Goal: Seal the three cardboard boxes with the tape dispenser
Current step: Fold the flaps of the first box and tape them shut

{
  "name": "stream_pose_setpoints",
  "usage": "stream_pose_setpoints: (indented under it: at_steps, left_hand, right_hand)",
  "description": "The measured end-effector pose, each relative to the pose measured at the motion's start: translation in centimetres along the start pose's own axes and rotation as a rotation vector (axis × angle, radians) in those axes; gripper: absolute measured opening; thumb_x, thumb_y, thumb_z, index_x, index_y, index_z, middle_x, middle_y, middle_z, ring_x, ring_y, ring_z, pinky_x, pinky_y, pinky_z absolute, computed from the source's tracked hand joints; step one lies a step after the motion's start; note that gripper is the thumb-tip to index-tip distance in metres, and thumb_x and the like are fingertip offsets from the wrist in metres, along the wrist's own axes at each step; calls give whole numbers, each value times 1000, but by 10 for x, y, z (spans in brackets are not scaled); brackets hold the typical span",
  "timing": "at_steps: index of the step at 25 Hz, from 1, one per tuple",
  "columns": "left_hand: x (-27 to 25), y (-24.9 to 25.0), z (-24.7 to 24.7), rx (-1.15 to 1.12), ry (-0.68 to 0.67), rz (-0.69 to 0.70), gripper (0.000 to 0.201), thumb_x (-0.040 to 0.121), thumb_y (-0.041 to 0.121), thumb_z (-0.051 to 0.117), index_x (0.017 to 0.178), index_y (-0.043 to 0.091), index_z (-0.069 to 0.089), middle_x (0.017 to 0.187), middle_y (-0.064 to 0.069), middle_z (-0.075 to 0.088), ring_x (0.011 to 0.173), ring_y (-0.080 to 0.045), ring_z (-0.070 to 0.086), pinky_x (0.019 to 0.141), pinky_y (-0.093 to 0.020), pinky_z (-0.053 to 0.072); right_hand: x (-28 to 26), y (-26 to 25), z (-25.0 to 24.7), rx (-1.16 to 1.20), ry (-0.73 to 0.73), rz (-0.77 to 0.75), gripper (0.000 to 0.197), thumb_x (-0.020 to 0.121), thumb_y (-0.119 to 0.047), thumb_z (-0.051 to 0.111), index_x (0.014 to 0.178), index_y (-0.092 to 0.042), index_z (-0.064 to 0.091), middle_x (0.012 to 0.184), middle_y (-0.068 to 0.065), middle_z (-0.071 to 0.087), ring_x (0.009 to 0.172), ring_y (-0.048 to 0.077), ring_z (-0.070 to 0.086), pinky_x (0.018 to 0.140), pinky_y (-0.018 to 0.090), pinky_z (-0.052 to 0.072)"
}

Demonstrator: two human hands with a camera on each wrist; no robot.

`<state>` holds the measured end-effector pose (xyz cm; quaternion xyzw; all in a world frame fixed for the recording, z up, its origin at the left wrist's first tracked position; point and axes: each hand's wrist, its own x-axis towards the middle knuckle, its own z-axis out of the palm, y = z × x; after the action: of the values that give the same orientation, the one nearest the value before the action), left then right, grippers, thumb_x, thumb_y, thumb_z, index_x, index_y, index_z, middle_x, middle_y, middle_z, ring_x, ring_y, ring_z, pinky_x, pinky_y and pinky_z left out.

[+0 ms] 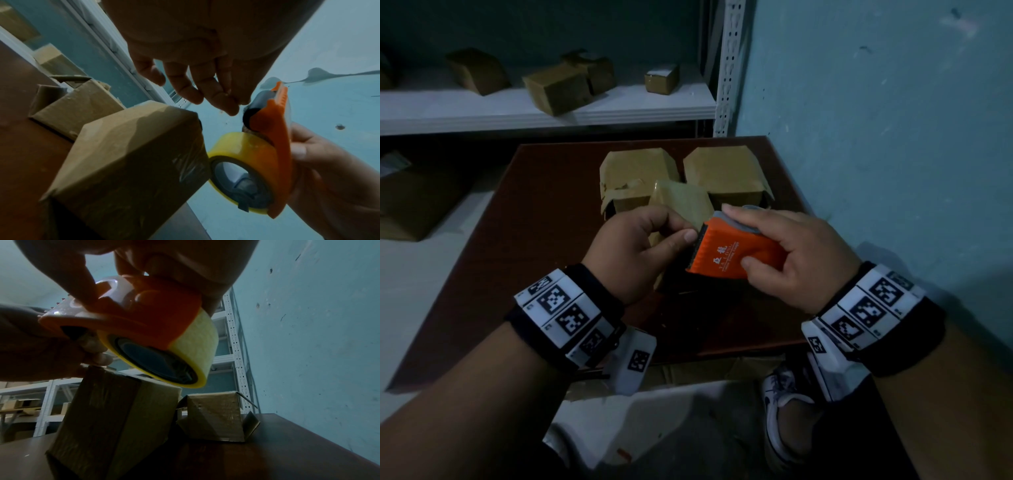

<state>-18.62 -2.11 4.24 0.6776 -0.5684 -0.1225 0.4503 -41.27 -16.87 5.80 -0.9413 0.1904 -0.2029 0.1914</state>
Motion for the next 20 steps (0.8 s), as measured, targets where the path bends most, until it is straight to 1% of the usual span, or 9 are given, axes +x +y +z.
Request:
stream_pose_setpoints:
  at_steps: [2, 4, 6, 9, 11, 13, 15, 17, 20]
  left_hand:
    - [0, 3, 0, 5, 21, -10, 6, 96, 30, 73, 90, 31, 71, 88, 11, 74, 86, -4, 69, 73, -19, 49]
    - [0, 6, 0, 27, 31, -22, 5, 95, 31, 74, 90, 30, 72, 88, 12, 74, 84, -3, 69, 72, -20, 50]
    - [-1, 10, -1, 68, 29, -27, 7, 94, 31, 74, 88, 32, 71, 86, 15, 72, 82, 0, 67, 70, -18, 48]
    - [-3, 13, -8, 118, 56, -52, 15, 94, 30, 75, 83, 38, 66, 81, 18, 68, 79, 6, 64, 65, -8, 43]
    - [-6, 13, -12, 101, 55, -96, 13, 93, 30, 75, 82, 34, 68, 79, 16, 69, 76, 7, 64, 64, -7, 45]
    - [-10, 13, -14, 106, 45, -128, 11, 92, 31, 75, 82, 29, 71, 78, 15, 70, 73, 7, 64, 62, -6, 44]
    - [-13, 11, -16, 111, 54, -163, 10, 92, 31, 76, 82, 29, 72, 79, 15, 71, 73, 8, 65, 61, -5, 43]
    - [-14, 9, -18, 101, 46, -188, 9, 91, 32, 76, 82, 30, 73, 80, 16, 73, 76, 8, 66, 62, -4, 44]
    - [-17, 9, -16, 87, 20, -219, 11, 85, 39, 79, 79, 31, 76, 77, 17, 74, 77, 5, 68, 62, -7, 46]
  right_hand:
    - [0, 2, -1, -21, -2, -7, 69, 92, -65, 56, 155, -38, 47, 136, -2, 67, 112, 15, 65, 96, 41, 55]
    - [1, 5, -2, -51, -18, -1, 76, 91, -81, 47, 155, -39, 46, 136, -3, 67, 114, 16, 66, 95, 42, 56]
    - [3, 8, -7, -51, -46, 20, 81, 87, -88, 42, 154, -43, 46, 137, -6, 67, 115, 14, 66, 96, 38, 55]
    - [3, 16, -21, -38, -45, 44, 79, 83, -87, 51, 150, -45, 50, 137, -12, 67, 117, 10, 65, 99, 35, 52]
    - [0, 22, -30, -3, -23, 78, 74, 82, -80, 61, 146, -46, 55, 134, -20, 65, 116, 4, 64, 100, 29, 50]
    - [-4, 28, -35, 33, -12, 101, 73, 74, -74, 70, 141, -46, 61, 128, -29, 62, 114, -4, 61, 99, 19, 46]
    - [-9, 35, -36, 51, -15, 134, 72, 70, -73, 73, 137, -48, 63, 124, -30, 64, 112, -4, 63, 95, 12, 43]
    - [-15, 44, -36, 58, -12, 181, 70, 67, -75, 73, 133, -52, 64, 120, -25, 69, 108, 1, 67, 93, 15, 46]
    - [-19, 53, -30, 41, -45, 240, 75, 62, -79, 71, 131, -51, 66, 120, -17, 74, 106, 9, 70, 96, 33, 55]
